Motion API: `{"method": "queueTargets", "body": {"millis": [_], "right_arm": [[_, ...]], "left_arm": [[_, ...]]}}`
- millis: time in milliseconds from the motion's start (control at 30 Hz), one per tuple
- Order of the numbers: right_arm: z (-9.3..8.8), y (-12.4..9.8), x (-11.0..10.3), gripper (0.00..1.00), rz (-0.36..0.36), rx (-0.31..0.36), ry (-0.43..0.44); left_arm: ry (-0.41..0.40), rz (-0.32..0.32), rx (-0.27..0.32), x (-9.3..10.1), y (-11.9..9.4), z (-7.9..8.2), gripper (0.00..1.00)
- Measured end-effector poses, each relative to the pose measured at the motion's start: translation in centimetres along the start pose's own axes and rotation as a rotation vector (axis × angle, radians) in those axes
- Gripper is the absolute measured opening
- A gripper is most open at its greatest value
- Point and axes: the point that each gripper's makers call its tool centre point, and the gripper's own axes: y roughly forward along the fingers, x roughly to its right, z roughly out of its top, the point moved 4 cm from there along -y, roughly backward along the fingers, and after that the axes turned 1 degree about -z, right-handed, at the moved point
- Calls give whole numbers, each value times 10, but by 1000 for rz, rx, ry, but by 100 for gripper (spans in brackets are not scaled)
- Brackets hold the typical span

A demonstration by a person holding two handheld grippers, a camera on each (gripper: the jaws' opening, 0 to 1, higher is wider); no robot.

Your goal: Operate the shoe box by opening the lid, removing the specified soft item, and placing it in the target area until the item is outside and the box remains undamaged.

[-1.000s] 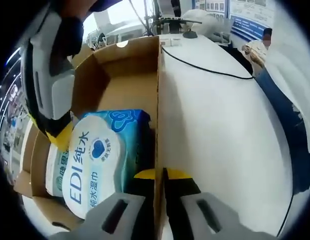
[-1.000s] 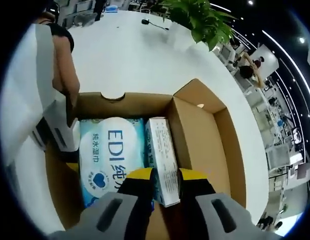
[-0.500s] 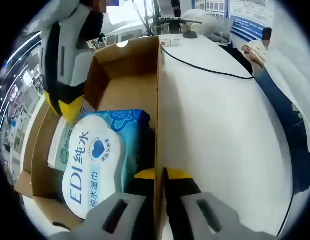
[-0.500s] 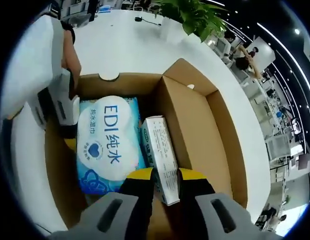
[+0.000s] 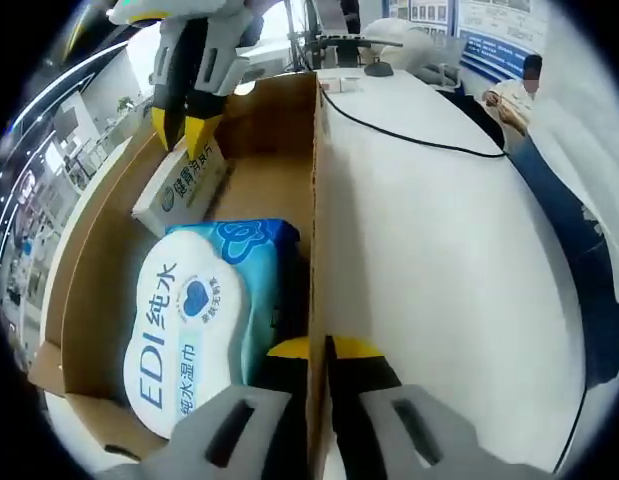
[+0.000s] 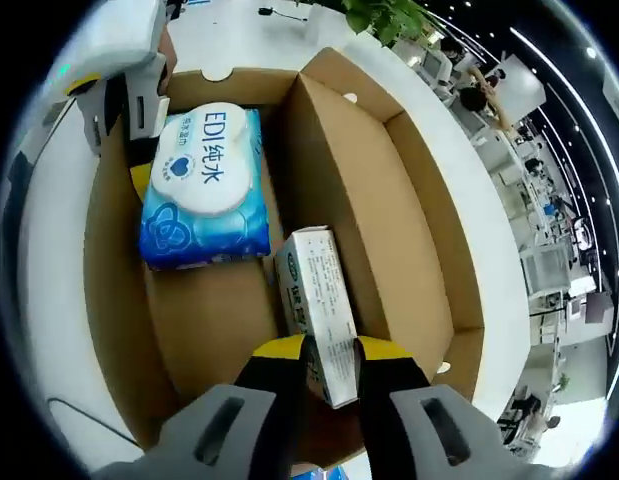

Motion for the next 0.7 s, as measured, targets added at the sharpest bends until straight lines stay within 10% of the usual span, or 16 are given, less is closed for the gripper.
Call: {"method": "queueTargets", "body": {"millis": [700], "right_arm": [[2,8,-9,28,9,-43,-59]], "left_arm": [[0,0,0,0,-1,0,1]]}}
